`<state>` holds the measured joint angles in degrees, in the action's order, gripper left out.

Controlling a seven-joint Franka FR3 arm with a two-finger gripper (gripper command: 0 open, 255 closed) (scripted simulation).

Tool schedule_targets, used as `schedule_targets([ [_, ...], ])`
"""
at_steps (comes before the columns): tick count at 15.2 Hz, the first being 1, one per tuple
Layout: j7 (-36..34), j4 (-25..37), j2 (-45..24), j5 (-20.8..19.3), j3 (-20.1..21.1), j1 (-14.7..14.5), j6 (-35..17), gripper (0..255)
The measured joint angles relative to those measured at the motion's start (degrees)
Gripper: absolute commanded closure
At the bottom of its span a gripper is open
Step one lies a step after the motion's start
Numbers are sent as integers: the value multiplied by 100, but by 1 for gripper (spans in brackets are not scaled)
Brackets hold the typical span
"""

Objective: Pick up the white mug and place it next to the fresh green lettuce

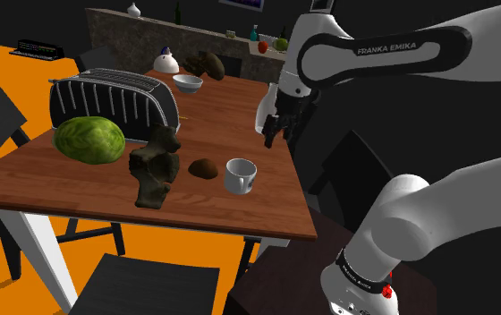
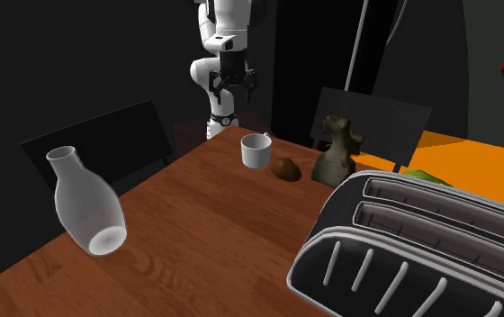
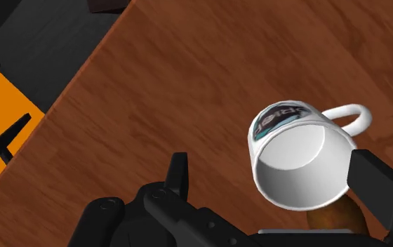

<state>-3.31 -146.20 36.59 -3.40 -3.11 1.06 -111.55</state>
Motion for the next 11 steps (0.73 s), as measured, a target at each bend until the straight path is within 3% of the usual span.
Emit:
schedule_targets([
  [8, -125, -382, -1410, 367, -170, -65, -2093, 0],
  [11, -131, -450, -1672, 450, -187, -95, -2477, 0],
])
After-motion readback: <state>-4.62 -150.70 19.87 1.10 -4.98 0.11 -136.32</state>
